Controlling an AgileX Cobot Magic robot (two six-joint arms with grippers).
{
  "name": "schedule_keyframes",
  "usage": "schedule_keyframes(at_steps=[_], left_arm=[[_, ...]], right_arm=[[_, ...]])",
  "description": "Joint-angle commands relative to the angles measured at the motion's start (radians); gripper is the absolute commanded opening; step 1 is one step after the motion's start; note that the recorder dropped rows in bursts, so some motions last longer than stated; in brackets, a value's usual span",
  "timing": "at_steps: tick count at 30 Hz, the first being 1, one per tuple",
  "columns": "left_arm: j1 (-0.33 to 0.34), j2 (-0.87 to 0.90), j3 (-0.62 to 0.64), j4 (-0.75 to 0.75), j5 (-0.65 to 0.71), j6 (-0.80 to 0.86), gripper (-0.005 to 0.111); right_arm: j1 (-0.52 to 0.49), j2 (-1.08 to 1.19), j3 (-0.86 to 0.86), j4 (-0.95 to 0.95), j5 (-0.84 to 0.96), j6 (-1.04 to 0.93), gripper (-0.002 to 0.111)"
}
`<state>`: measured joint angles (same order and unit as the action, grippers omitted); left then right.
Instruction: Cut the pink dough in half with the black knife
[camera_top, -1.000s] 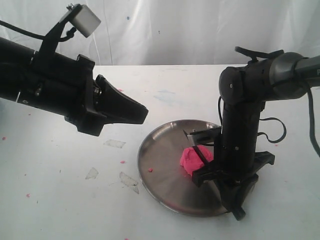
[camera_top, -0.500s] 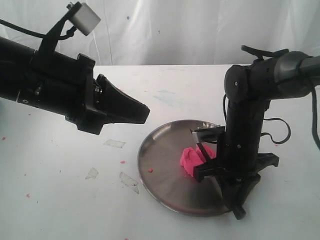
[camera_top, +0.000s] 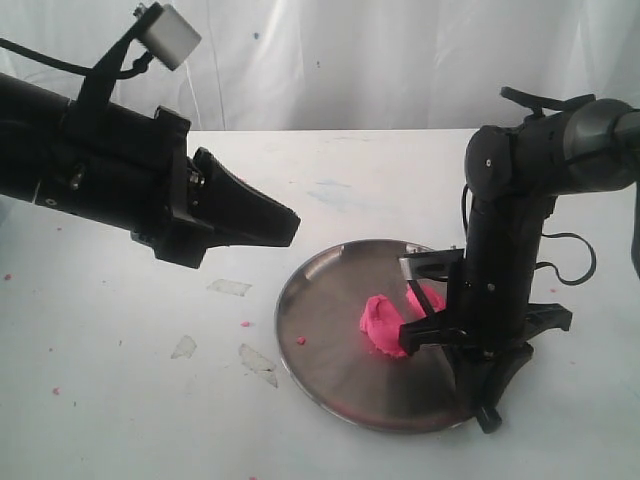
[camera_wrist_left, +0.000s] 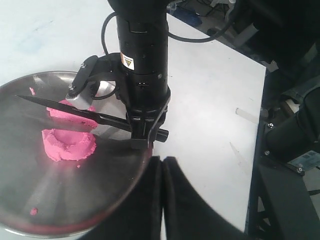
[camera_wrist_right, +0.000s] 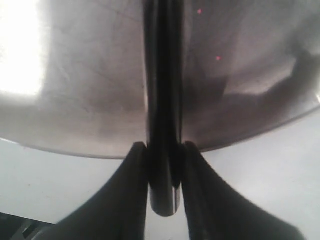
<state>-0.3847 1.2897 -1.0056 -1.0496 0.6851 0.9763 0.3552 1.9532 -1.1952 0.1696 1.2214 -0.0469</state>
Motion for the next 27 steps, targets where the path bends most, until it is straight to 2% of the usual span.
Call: schedule_keyframes(at_steps=[1,27], left_arm=[[0.0,-0.011,0.005,-0.026,0.016,0.011,0.0],[0.0,-0.011,0.005,-0.034,0.014,0.017,0.0]], right_arm=[[-0.008,0.002,-0.002,-0.033,0.0,0.003,0.0],[-0.008,0.002,-0.002,0.022,0.0,-0.081,0.0]])
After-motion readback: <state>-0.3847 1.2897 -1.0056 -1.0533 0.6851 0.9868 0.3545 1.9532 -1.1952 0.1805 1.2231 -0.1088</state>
